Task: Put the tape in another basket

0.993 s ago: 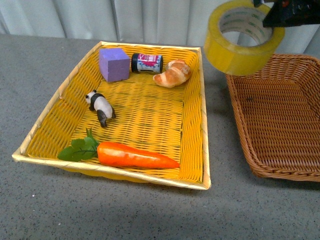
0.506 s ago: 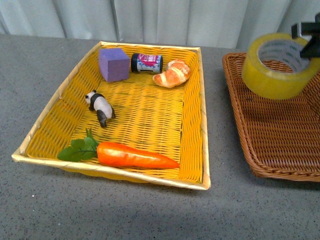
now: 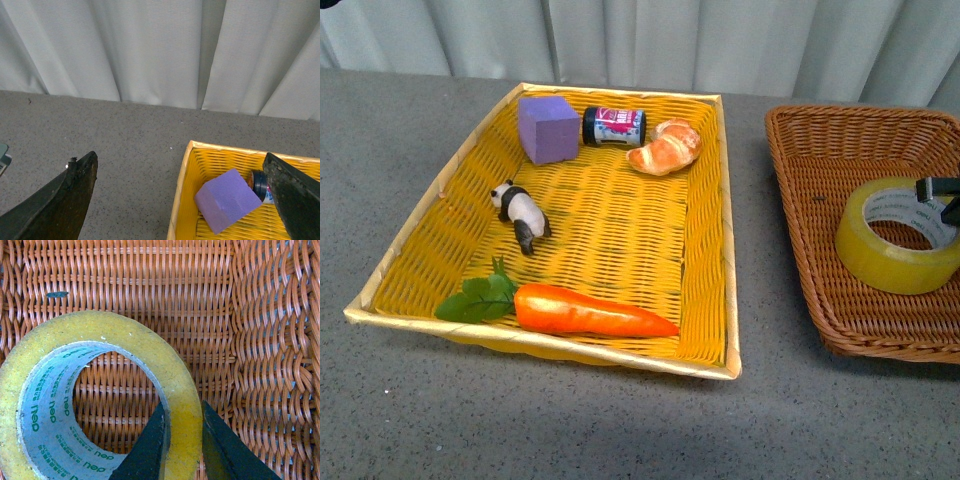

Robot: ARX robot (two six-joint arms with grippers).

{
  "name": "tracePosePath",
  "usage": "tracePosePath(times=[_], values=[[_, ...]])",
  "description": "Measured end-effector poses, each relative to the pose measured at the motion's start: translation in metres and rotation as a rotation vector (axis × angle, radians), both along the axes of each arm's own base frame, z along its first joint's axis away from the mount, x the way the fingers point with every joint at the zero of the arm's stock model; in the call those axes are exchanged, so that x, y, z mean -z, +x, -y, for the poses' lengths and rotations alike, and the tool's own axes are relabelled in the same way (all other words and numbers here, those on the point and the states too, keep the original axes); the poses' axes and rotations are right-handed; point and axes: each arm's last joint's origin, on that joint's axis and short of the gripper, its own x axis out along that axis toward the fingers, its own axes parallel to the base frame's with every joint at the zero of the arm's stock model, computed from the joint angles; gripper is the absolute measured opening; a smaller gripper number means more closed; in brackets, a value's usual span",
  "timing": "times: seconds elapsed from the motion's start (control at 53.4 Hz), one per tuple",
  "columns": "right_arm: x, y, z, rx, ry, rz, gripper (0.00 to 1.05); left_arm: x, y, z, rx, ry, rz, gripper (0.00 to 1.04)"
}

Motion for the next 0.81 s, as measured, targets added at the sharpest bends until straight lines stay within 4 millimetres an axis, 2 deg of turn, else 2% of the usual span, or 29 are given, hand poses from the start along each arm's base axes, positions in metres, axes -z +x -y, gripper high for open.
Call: tracePosePath(times=[0.094, 0.356, 0.431, 0.562, 0.6, 0.656, 0.75, 0.806], values=[[0.002, 0.001, 0.002, 0.001, 0.001, 0.006, 0.16, 0.001, -0.002, 0.0, -0.005, -0.007, -0.002, 0.98], [-0.004, 0.001, 0.002, -0.01, -0.014, 0.074, 0.55, 0.002, -0.005, 0.0, -0.034, 0.001, -0.005, 0.98], [-0.013, -0.002, 0.002, -0.01, -0.032, 0.128, 0.66, -0.003, -0.008, -0.002, -0.06, 0.007, 0.022, 0.98], [-0.042, -0.011, 0.003, -0.001, -0.091, 0.255, 0.91, -0.018, -0.019, -0.005, -0.118, -0.001, 0.102, 0.98], [-0.05, -0.014, 0.003, -0.002, -0.096, 0.295, 0.97, -0.022, -0.023, -0.006, -0.09, -0.012, 0.136, 0.96], [-0.054, -0.017, 0.002, -0.008, -0.089, 0.332, 0.96, -0.024, -0.032, -0.008, 0.047, -0.044, 0.216, 0.87], [-0.047, -0.025, 0.0, -0.041, -0.015, 0.602, 0.82, -0.019, -0.054, -0.011, 0.168, -0.06, 0.271, 0.73], [-0.043, -0.04, -0.002, -0.04, -0.009, 0.714, 0.73, -0.014, -0.068, -0.014, 0.19, -0.062, 0.276, 0.64]])
